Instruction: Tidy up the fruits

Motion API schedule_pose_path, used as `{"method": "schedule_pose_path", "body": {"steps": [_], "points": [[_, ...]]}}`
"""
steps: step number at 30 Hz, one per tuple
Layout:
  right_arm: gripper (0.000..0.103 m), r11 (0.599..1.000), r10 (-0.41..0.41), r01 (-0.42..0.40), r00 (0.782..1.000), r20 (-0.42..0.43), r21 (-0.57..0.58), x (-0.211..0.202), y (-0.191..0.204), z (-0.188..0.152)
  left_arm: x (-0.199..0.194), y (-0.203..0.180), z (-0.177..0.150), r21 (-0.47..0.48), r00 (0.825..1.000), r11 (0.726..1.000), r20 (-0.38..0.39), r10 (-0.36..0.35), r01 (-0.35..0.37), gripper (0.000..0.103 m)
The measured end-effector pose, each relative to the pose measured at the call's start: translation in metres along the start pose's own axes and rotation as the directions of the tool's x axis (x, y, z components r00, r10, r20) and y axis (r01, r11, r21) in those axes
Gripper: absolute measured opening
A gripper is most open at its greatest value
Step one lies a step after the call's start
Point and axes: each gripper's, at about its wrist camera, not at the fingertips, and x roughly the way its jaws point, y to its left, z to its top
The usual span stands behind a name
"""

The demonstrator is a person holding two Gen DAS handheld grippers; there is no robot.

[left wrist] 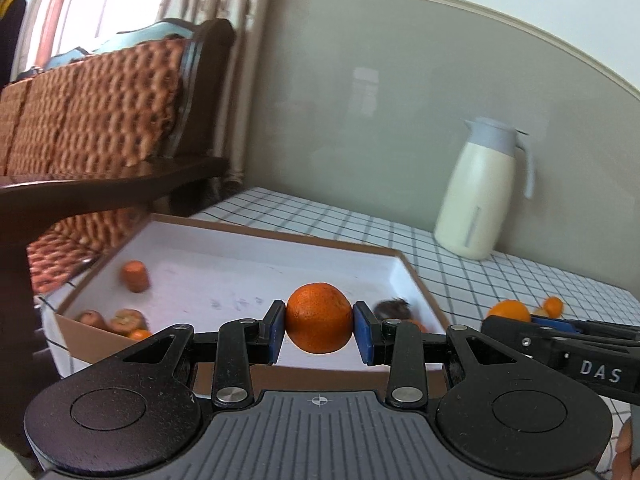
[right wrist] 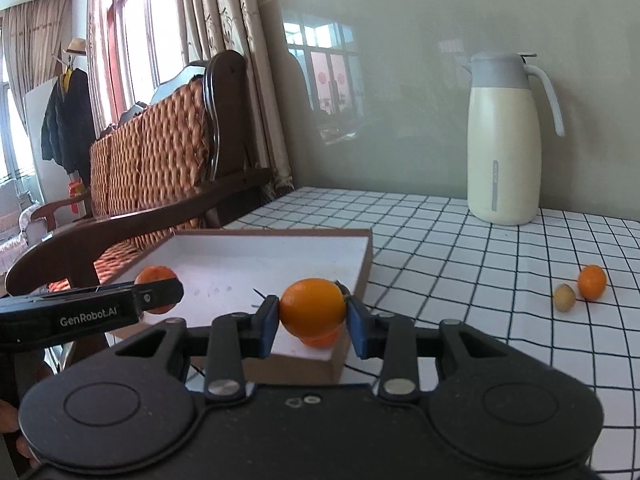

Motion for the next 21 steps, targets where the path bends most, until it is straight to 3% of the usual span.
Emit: {"method": "schedule_pose_path", "body": {"steps": [21], "points": [[0.028,1.000,-0.022,0.021,0.999,0.035,0.007,0.047,0.022,0.016,0.027,0.053,0.023,-0.023,0.987,0.988,0.047,0.157,-0.156,0.037]]}}
